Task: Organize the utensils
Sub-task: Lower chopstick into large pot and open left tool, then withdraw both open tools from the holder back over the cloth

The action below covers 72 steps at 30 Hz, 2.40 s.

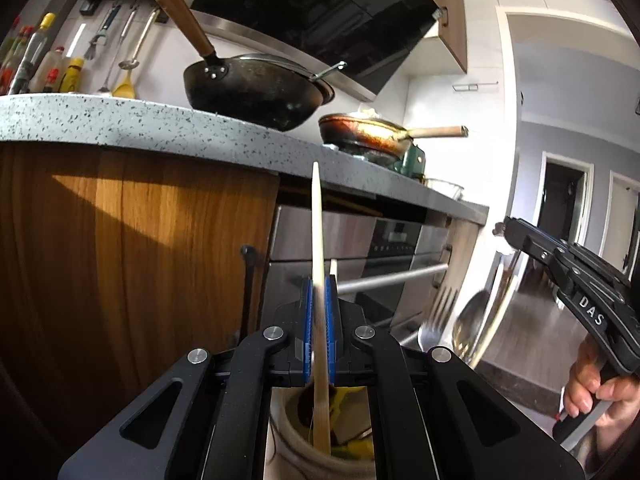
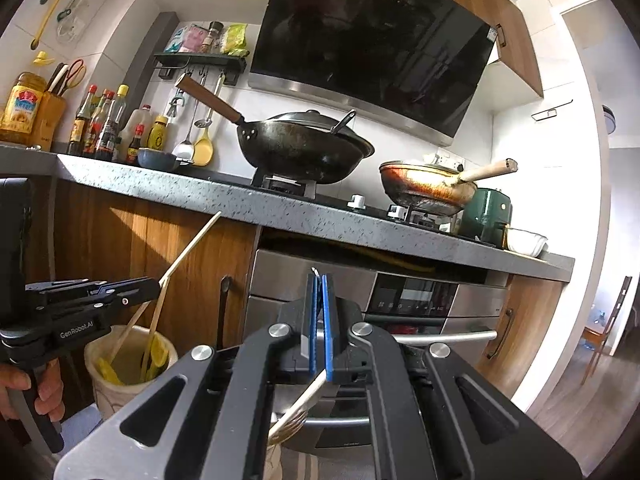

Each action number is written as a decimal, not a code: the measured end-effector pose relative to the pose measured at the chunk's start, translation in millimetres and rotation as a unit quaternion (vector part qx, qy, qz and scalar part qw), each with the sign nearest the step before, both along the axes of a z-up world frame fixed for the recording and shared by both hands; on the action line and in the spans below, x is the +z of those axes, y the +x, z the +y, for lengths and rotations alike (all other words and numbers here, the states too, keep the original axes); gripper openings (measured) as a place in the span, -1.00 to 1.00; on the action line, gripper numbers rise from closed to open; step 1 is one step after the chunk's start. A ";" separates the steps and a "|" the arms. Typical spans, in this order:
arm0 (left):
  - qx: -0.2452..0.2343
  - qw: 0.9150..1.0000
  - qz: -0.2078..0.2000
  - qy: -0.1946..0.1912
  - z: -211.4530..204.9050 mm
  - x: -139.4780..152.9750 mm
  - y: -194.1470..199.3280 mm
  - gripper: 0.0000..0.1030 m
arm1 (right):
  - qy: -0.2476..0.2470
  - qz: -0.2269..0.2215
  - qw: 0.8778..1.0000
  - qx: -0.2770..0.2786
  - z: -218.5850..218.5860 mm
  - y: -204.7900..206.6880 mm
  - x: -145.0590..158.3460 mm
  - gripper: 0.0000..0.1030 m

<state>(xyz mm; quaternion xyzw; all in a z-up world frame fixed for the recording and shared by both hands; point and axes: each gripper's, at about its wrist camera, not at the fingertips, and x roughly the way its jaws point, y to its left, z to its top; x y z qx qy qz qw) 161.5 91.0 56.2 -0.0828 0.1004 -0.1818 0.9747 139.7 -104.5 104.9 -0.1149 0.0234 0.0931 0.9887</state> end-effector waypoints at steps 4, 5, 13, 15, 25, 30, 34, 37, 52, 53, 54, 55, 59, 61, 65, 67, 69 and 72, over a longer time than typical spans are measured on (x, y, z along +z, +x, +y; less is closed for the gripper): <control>-0.007 1.000 0.008 0.002 8.1 -1.4 -9.4 -0.88 | 0.005 0.006 1.000 0.016 -3.6 -3.0 -6.6 -0.96; -0.008 1.000 0.009 0.000 10.7 -1.1 -11.7 -0.88 | 0.008 0.010 1.000 0.020 -5.2 -2.9 -8.0 -0.96; -0.022 0.999 0.029 0.014 17.3 -0.5 -27.7 -0.88 | 0.046 0.053 0.996 0.047 -17.6 3.7 -10.2 -0.95; -0.025 0.999 0.034 0.018 16.3 -2.3 -31.9 -0.88 | 0.049 0.056 0.996 0.054 -18.9 3.1 -10.6 -0.95; -0.032 0.998 0.044 0.038 10.3 -7.6 -38.8 -0.88 | 0.030 0.096 0.993 0.066 -5.9 13.1 -25.7 -0.95; -0.041 0.997 0.059 0.042 7.8 -11.9 -33.8 -0.88 | 0.020 0.102 0.991 0.080 0.4 17.0 -34.6 -0.95; -0.041 0.997 0.061 0.039 8.1 -11.9 -31.7 -0.88 | 0.021 0.099 0.991 0.083 2.1 20.1 -36.2 -0.95; -0.041 0.997 0.061 0.039 7.4 -11.8 -31.3 -0.88 | 0.026 0.102 0.991 0.084 1.1 21.5 -38.2 -0.95; -0.040 0.998 0.043 0.026 9.2 6.7 -40.1 0.25 | 0.053 0.078 0.991 0.097 -9.9 -7.4 -7.2 0.39; -0.039 0.998 0.042 0.023 10.3 10.3 -41.3 0.34 | 0.065 0.080 0.990 0.094 -16.8 -12.2 -1.3 0.52; -0.038 0.998 0.040 0.017 12.1 16.9 -44.1 0.38 | 0.073 0.084 0.989 0.093 -21.5 -15.1 2.4 0.69; -0.038 0.998 0.041 0.016 12.4 21.2 -45.6 0.43 | 0.082 0.091 0.988 0.093 -27.6 -18.0 6.8 0.78; -0.030 0.999 0.037 0.024 9.3 41.9 -61.3 0.64 | 0.112 0.122 0.982 0.088 -51.3 -31.2 21.6 0.90; -0.012 0.998 0.032 0.046 3.1 52.5 -73.4 0.84 | 0.131 0.138 0.978 0.082 -61.1 -36.8 24.9 0.91; 0.003 0.997 0.013 0.082 -9.9 69.7 -104.6 0.88 | 0.154 0.174 0.969 0.080 -73.8 -48.5 22.9 0.91; 0.007 0.996 0.012 0.091 -14.9 73.2 -119.1 0.90 | 0.154 0.183 0.968 0.072 -76.8 -57.3 18.7 0.91; 0.004 0.996 0.015 0.089 -16.3 73.4 -131.4 0.90 | 0.155 0.190 0.967 0.066 -78.0 -65.1 13.1 0.91; 0.003 0.996 0.021 0.083 -16.7 69.5 -148.4 0.90 | 0.159 0.206 0.963 0.069 -79.0 -76.4 2.5 0.91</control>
